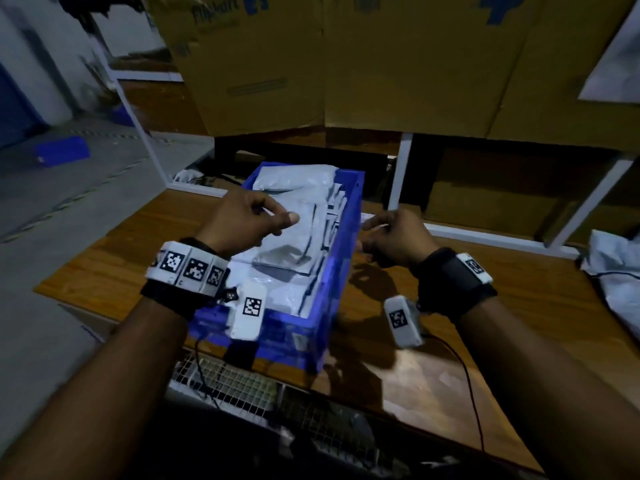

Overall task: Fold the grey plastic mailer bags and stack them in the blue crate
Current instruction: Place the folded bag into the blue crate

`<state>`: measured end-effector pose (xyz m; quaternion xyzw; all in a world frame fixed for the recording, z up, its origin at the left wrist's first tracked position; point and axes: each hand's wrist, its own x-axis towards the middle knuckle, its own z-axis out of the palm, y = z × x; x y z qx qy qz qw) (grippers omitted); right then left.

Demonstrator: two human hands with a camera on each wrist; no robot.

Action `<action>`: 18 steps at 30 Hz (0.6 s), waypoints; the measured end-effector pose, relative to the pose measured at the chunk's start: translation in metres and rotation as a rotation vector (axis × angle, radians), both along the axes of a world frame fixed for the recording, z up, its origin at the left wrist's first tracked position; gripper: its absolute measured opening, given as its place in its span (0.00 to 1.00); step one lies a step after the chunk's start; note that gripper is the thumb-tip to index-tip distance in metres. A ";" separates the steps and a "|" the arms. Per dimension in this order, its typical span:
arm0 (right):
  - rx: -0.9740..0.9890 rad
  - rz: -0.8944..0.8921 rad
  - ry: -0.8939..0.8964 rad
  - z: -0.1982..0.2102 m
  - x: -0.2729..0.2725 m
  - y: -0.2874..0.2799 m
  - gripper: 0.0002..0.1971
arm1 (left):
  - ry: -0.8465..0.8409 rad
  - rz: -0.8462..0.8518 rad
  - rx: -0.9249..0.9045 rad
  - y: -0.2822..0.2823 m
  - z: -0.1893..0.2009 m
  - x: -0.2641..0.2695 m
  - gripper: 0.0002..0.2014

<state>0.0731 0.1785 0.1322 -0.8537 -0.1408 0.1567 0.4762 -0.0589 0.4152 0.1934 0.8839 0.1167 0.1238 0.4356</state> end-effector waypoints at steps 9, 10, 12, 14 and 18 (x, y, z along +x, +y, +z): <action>0.176 -0.156 0.221 -0.075 -0.034 -0.252 0.11 | 0.068 -0.177 -0.355 -0.251 -0.107 0.036 0.10; 0.185 -0.191 0.235 -0.085 -0.036 -0.279 0.12 | 0.116 -0.181 -0.398 -0.277 -0.120 0.042 0.09; 0.190 -0.263 0.239 -0.102 -0.038 -0.334 0.11 | 0.194 -0.211 -0.494 -0.330 -0.140 0.055 0.07; 0.190 -0.354 0.228 -0.111 -0.041 -0.382 0.09 | 0.249 -0.286 -0.494 -0.377 -0.156 0.069 0.07; 0.184 -0.534 0.201 -0.125 -0.045 -0.456 0.09 | 0.337 -0.403 -0.420 -0.453 -0.180 0.097 0.08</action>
